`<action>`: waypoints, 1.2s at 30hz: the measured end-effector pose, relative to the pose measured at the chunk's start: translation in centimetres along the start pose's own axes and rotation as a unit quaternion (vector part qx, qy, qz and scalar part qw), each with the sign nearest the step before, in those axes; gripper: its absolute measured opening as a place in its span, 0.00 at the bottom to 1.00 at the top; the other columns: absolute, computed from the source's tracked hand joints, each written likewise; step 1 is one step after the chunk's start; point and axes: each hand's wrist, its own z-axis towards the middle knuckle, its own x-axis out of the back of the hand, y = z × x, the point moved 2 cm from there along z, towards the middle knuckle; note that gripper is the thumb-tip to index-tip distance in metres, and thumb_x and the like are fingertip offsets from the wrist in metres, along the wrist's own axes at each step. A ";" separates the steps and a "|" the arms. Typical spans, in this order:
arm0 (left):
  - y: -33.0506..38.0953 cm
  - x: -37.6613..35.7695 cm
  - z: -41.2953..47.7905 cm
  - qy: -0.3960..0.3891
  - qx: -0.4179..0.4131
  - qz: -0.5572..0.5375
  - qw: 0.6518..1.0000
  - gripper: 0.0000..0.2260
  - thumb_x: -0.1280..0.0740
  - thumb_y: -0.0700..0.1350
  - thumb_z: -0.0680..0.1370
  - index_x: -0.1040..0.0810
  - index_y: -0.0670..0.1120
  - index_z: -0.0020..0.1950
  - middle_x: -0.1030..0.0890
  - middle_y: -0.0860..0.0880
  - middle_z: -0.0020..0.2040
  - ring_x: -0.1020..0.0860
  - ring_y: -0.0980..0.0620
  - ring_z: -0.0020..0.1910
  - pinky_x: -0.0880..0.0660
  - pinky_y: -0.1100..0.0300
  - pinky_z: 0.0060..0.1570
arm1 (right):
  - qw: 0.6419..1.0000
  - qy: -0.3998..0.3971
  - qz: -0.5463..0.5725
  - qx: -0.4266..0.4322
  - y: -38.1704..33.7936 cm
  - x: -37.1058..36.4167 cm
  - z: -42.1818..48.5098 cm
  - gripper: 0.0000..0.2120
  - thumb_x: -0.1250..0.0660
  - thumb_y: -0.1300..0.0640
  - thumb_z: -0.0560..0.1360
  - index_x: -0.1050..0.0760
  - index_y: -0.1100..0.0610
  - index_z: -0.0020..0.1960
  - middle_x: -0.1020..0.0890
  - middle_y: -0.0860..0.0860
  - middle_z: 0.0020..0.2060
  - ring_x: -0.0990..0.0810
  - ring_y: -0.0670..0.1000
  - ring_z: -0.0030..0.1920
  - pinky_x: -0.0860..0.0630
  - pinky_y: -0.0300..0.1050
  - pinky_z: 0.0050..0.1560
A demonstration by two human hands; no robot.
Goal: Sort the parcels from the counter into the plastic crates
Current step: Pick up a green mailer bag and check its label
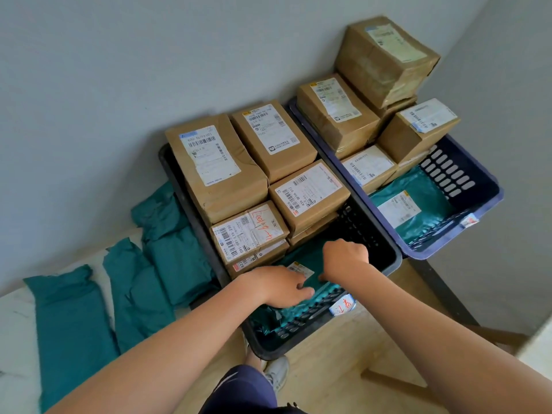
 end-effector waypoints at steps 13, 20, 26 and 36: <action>-0.1 0.6 0.7 -0.007 0.060 0.140 0.988 0.20 0.37 0.52 0.84 0.28 0.44 0.74 0.19 0.43 0.62 0.19 0.43 0.56 0.22 0.52 0.50 | 0.984 -0.081 0.041 0.150 -0.7 -1.0 0.7 0.20 0.32 0.44 0.82 0.19 0.60 0.60 0.17 0.54 0.52 0.20 0.57 0.51 0.22 0.51 0.53; 3.5 5.5 -6.8 0.236 -0.102 -0.186 0.948 0.11 0.36 0.58 0.85 0.22 0.57 0.65 0.19 0.60 0.58 0.21 0.64 0.56 0.23 0.63 0.54 | 0.822 0.195 0.506 0.176 6.1 4.9 -8.8 0.08 0.35 0.46 0.84 0.20 0.47 0.57 0.15 0.41 0.49 0.17 0.40 0.52 0.23 0.41 0.55; 8.0 9.1 -13.0 0.474 -0.251 -0.424 0.730 0.15 0.39 0.54 0.85 0.24 0.50 0.69 0.17 0.53 0.62 0.19 0.52 0.64 0.23 0.50 0.67 | 0.533 0.393 0.731 0.163 10.5 5.6 -14.8 0.18 0.44 0.44 0.85 0.22 0.52 0.66 0.15 0.51 0.60 0.16 0.52 0.62 0.20 0.50 0.63; 7.6 6.0 -15.3 0.513 -0.263 -0.464 0.673 0.15 0.37 0.49 0.83 0.23 0.45 0.67 0.17 0.44 0.60 0.18 0.42 0.62 0.25 0.38 0.68 | 0.499 0.433 0.743 0.105 12.0 1.3 -16.2 0.15 0.45 0.49 0.88 0.23 0.50 0.66 0.14 0.46 0.57 0.16 0.50 0.61 0.21 0.55 0.67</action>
